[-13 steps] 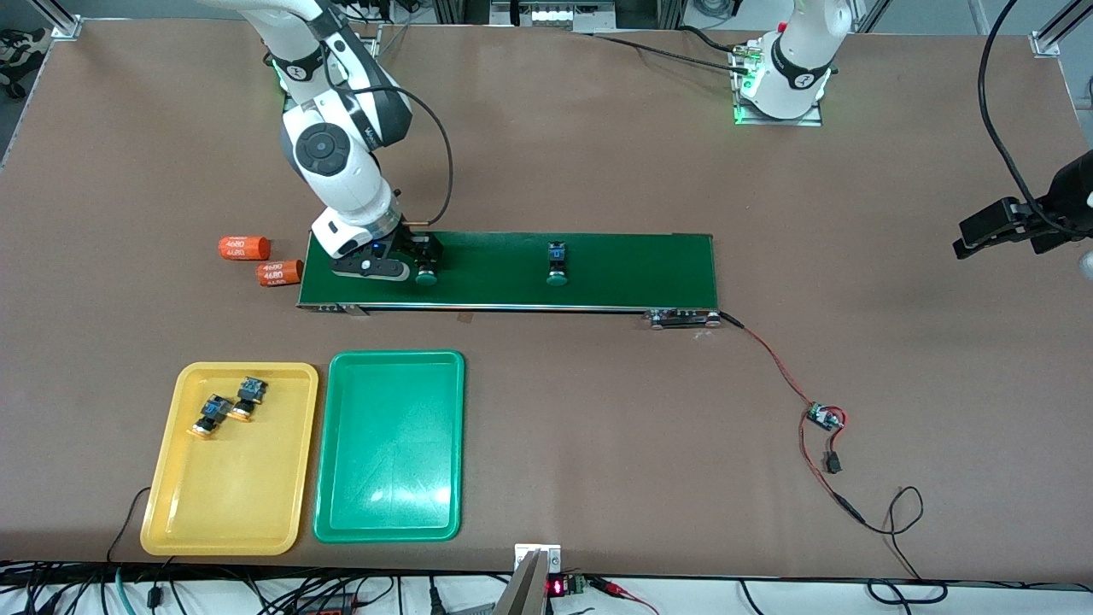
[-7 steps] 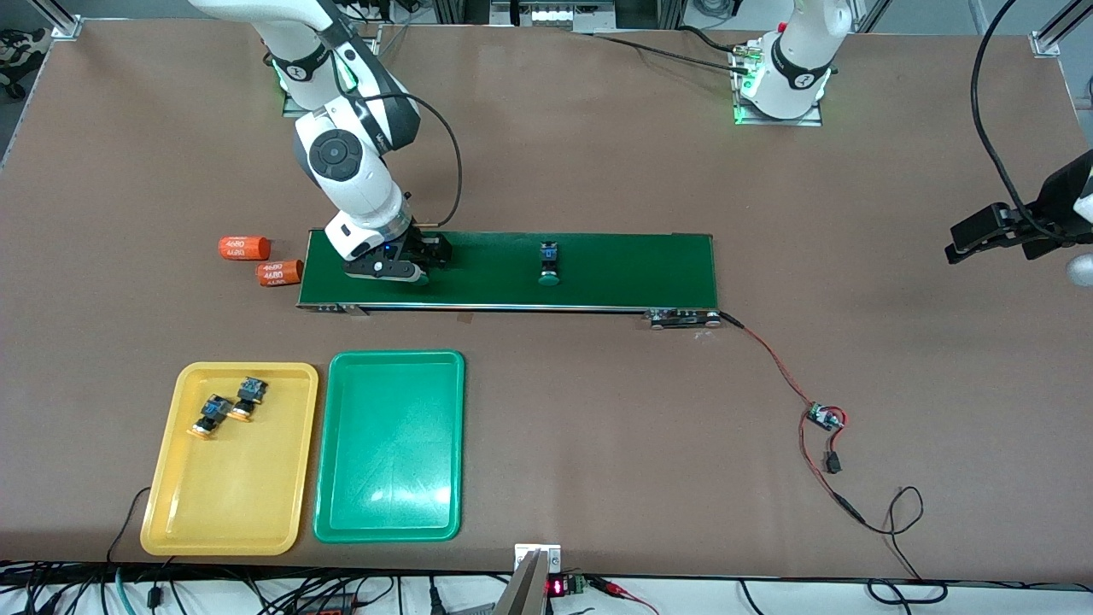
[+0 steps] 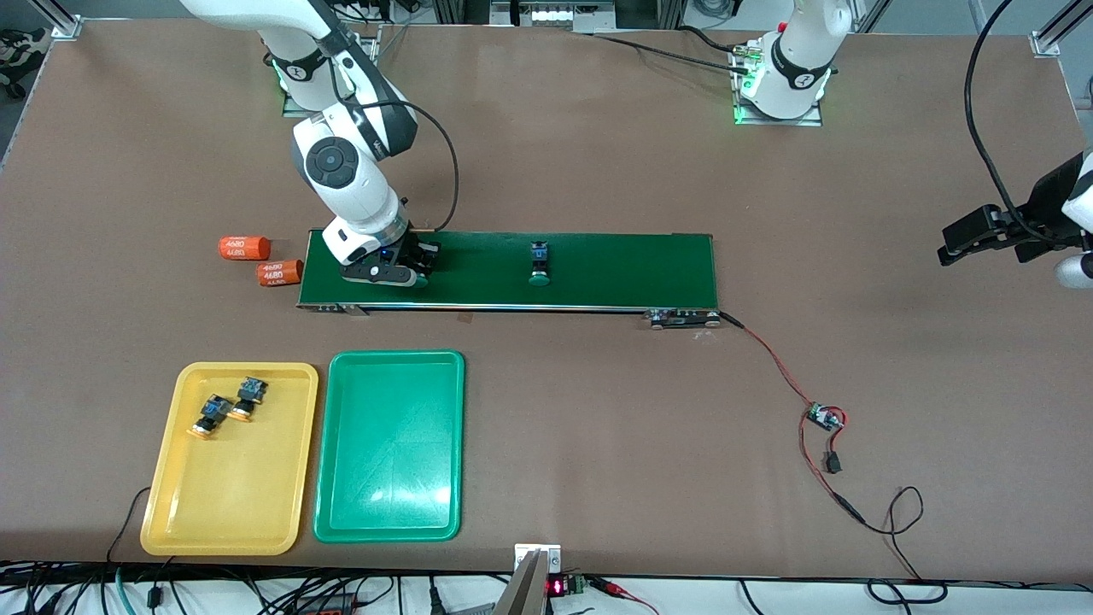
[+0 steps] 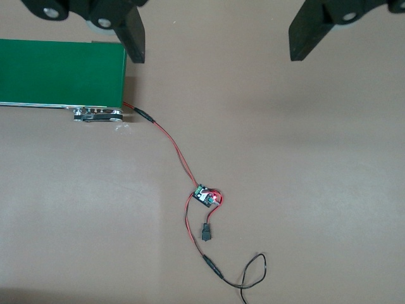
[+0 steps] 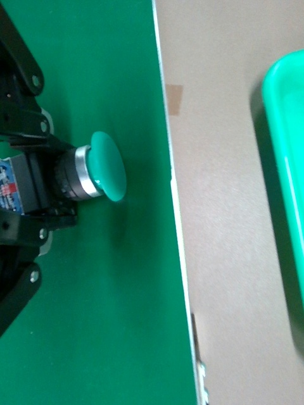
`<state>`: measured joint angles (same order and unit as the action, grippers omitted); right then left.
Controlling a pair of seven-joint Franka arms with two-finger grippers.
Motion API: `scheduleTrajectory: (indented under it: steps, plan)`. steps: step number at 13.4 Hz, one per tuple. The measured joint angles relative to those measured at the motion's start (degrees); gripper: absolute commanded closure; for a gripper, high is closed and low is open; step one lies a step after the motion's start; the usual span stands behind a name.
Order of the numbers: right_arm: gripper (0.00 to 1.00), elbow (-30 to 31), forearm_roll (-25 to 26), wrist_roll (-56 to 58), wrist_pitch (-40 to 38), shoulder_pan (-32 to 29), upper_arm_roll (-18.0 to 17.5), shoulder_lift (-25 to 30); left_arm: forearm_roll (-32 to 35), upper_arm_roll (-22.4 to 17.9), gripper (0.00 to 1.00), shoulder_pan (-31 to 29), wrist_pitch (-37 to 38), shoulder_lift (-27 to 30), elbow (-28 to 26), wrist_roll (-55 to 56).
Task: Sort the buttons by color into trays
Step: 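Carry the green button over the green tray with the right gripper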
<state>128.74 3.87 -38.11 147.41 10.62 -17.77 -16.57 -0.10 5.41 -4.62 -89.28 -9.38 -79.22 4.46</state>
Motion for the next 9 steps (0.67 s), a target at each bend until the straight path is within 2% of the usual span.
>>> scheduleTrajectory:
  steps: [2, 4, 7, 9]
  plan:
    - [1.00, -2.6, 0.0, 1.0, -2.5, -0.5, 0.1, 0.7, 0.0, 0.0, 0.00, 0.0, -0.1, 0.0, 0.0, 0.0]
    - [1.00, -8.3, 0.1, 2.8, -6.5, -0.7, 0.8, 1.5, 0.0, 0.0, 0.00, 0.0, -0.1, 0.0, 0.0, 0.0]
    - [1.00, -19.3, 0.1, 10.5, -12.8, -0.9, 5.4, 0.6, 0.0, 0.0, 0.00, 0.0, -0.1, 0.0, 0.0, 0.0]
    - [1.00, -25.7, 0.1, 14.3, -14.2, -1.2, 8.3, -2.5, 0.0, 0.0, 0.00, 0.0, -0.1, 0.0, 0.0, 0.0]
